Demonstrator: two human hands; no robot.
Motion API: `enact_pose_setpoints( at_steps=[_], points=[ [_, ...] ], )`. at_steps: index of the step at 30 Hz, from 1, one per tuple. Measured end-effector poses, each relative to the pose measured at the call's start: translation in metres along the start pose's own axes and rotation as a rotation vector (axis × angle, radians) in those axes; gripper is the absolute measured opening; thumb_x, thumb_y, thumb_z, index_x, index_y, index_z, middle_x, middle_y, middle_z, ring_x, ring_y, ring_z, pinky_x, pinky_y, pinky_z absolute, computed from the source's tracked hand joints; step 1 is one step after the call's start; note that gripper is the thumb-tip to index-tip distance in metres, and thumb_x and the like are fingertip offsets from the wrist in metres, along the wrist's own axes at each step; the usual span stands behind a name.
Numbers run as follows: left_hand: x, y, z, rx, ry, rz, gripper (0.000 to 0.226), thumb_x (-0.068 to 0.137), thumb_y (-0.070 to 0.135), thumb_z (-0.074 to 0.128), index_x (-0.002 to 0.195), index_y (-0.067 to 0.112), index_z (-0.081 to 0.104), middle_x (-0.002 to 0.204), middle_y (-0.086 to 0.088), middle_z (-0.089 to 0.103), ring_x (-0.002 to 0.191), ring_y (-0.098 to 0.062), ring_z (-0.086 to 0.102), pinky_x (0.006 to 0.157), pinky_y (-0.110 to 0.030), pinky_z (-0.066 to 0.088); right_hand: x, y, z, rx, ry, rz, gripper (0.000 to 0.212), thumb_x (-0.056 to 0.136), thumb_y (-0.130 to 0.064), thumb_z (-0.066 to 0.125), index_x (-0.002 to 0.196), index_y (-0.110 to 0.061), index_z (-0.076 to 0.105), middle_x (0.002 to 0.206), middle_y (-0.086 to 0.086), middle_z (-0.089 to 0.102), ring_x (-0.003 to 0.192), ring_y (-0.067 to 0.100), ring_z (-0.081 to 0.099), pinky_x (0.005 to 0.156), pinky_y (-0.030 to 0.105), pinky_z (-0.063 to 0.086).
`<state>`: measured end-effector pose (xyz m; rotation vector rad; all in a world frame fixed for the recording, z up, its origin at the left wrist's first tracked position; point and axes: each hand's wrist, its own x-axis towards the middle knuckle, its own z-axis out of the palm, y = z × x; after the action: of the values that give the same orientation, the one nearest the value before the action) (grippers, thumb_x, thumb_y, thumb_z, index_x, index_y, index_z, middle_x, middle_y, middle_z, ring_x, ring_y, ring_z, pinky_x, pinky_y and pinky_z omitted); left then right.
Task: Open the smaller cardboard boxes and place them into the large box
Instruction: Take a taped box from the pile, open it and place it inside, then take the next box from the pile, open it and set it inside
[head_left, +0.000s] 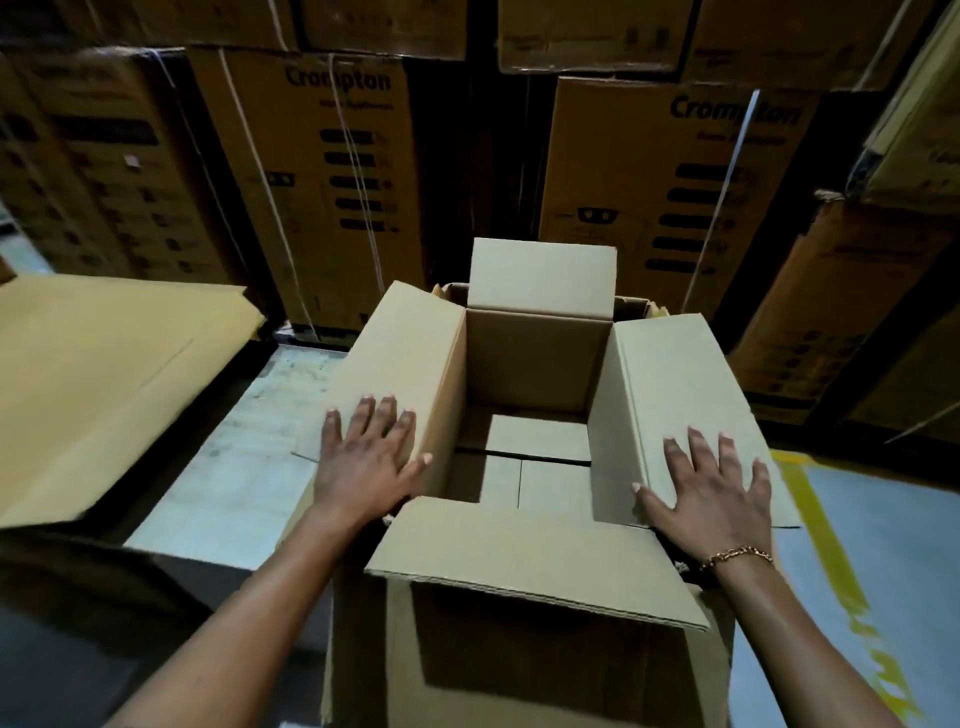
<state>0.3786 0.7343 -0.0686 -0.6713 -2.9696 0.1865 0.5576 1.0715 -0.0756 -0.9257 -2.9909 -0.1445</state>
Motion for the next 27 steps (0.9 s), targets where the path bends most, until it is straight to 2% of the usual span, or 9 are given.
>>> enact_pose_setpoints(
  at_steps=[3, 7, 10, 12, 14, 17, 22, 24, 27],
  points=[
    [-0.004, -0.015, -0.009, -0.082, 0.085, -0.095, 0.066, 0.097, 0.065, 0.027, 0.154, 0.032, 0.034, 0.168, -0.001, 0.020, 0.155, -0.026, 0.007, 0.120, -0.054, 0.006, 0.000, 0.008, -0.007, 0.077, -0.019, -0.022, 0.079, 0.086, -0.076, 0.028, 0.153, -0.034, 0.031, 0.167, -0.005, 0.018, 0.154, 0.022, 0.008, 0.120, 0.049, 0.007],
    [-0.016, -0.039, -0.006, -0.238, 0.142, -0.154, 0.063, 0.099, 0.059, 0.035, 0.153, 0.027, 0.036, 0.168, -0.004, 0.018, 0.155, -0.028, 0.009, 0.121, -0.055, 0.014, -0.003, 0.012, -0.038, 0.251, 0.030, -0.019, 0.084, 0.077, -0.076, 0.029, 0.141, -0.027, 0.051, 0.156, 0.002, 0.043, 0.146, 0.024, 0.033, 0.116, 0.048, 0.026],
    [-0.025, -0.059, -0.013, -0.422, 0.200, -0.181, 0.067, 0.099, 0.061, 0.038, 0.156, 0.028, 0.031, 0.168, -0.003, 0.017, 0.155, -0.025, 0.012, 0.121, -0.050, 0.018, -0.009, -0.007, -0.074, 0.424, 0.031, -0.030, 0.087, 0.073, -0.081, 0.032, 0.138, -0.028, 0.054, 0.149, 0.002, 0.051, 0.134, 0.028, 0.048, 0.108, 0.049, 0.038],
    [-0.034, -0.078, -0.018, -0.523, 0.231, -0.212, 0.069, 0.099, 0.064, 0.037, 0.158, 0.031, 0.026, 0.169, 0.001, 0.015, 0.155, -0.021, 0.011, 0.120, -0.048, 0.017, -0.015, -0.033, -0.102, 0.518, -0.014, -0.084, 0.086, 0.076, -0.084, 0.035, 0.142, -0.032, 0.049, 0.152, 0.002, 0.047, 0.135, 0.029, 0.046, 0.108, 0.052, 0.038],
    [-0.045, -0.103, -0.023, -0.613, 0.263, -0.250, 0.072, 0.097, 0.069, 0.034, 0.158, 0.033, 0.025, 0.168, 0.004, 0.017, 0.154, -0.019, 0.014, 0.120, -0.048, 0.019, -0.027, -0.067, -0.123, 0.644, -0.055, -0.154, 0.077, 0.084, -0.080, 0.044, 0.146, -0.035, 0.043, 0.156, 0.001, 0.040, 0.140, 0.028, 0.040, 0.112, 0.053, 0.033],
    [-0.067, -0.155, -0.027, -0.660, 0.296, -0.307, 0.082, 0.089, 0.079, 0.024, 0.158, 0.034, 0.026, 0.167, 0.007, 0.020, 0.153, -0.016, 0.018, 0.120, -0.047, 0.022, -0.044, -0.129, -0.146, 0.806, -0.132, -0.246, 0.076, 0.077, -0.070, 0.052, 0.147, -0.042, 0.039, 0.161, -0.002, 0.032, 0.144, 0.028, 0.033, 0.114, 0.056, 0.029],
    [-0.115, -0.269, -0.020, -0.689, 0.343, -0.437, 0.074, 0.093, 0.074, 0.035, 0.156, 0.034, 0.031, 0.163, 0.007, 0.029, 0.149, -0.017, 0.026, 0.118, -0.043, 0.025, -0.057, -0.260, -0.162, 0.834, -0.244, -0.470, 0.067, 0.064, -0.093, 0.047, 0.125, -0.070, 0.032, 0.160, -0.014, 0.028, 0.144, 0.023, 0.031, 0.112, 0.060, 0.031],
    [-0.137, -0.319, -0.012, -0.767, 0.363, -0.517, 0.068, 0.094, 0.069, 0.042, 0.153, 0.035, 0.036, 0.159, 0.009, 0.035, 0.144, -0.018, 0.034, 0.112, -0.037, 0.031, -0.065, -0.318, -0.170, 0.870, -0.246, -0.553, 0.056, 0.075, -0.082, 0.051, 0.126, -0.067, 0.032, 0.158, -0.014, 0.031, 0.144, 0.021, 0.031, 0.113, 0.054, 0.030],
    [-0.167, -0.386, -0.007, -0.888, 0.434, -0.645, 0.071, 0.089, 0.074, 0.045, 0.148, 0.034, 0.044, 0.152, 0.008, 0.042, 0.138, -0.020, 0.042, 0.106, -0.033, 0.034, -0.079, -0.400, -0.176, 0.905, -0.238, -0.635, 0.060, 0.079, -0.065, 0.056, 0.135, -0.058, 0.035, 0.157, -0.015, 0.032, 0.144, 0.020, 0.032, 0.106, 0.045, 0.034]
  ],
)
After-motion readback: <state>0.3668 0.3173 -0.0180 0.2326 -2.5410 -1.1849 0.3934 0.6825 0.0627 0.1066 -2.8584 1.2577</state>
